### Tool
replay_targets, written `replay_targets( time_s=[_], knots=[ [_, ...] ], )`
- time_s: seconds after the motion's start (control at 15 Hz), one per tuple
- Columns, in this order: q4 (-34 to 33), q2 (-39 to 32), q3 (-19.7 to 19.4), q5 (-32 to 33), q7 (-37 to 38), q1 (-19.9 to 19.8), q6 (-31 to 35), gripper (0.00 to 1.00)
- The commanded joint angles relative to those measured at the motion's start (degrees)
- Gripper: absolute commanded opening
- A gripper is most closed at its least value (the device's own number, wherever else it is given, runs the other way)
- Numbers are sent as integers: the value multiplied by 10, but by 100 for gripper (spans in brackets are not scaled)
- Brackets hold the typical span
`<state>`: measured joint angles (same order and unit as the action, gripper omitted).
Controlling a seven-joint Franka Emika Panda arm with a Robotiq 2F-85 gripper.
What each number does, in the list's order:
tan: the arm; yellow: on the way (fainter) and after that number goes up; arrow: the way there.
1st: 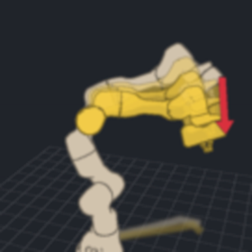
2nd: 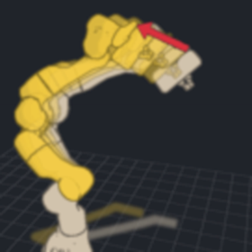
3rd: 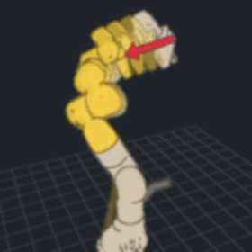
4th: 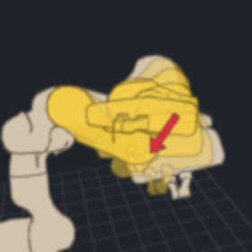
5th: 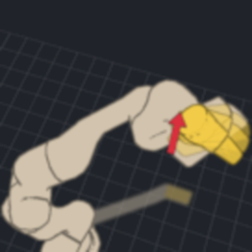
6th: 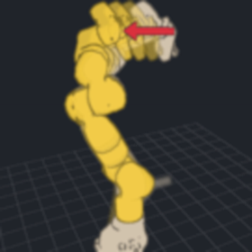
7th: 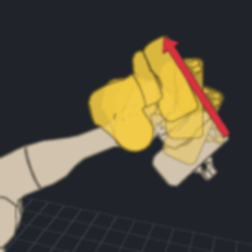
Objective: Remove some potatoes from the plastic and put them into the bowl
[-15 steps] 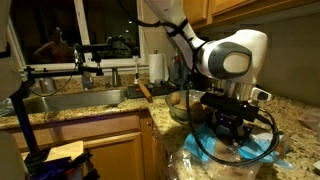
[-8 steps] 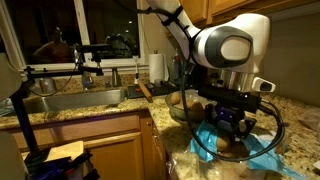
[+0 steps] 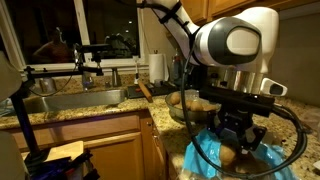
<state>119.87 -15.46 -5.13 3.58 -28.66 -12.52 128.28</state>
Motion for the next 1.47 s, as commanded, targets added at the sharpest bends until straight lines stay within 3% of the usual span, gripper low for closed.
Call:
replay_targets(
  time_s=[0.0, 0.47, 1.4],
  knots=[
    [31, 25, -24, 51, 33, 3, -17, 39],
    [30, 26, -42, 119, 64, 7, -5, 39],
    [-18, 64, -16, 175, 67, 51, 7, 39]
  ],
)
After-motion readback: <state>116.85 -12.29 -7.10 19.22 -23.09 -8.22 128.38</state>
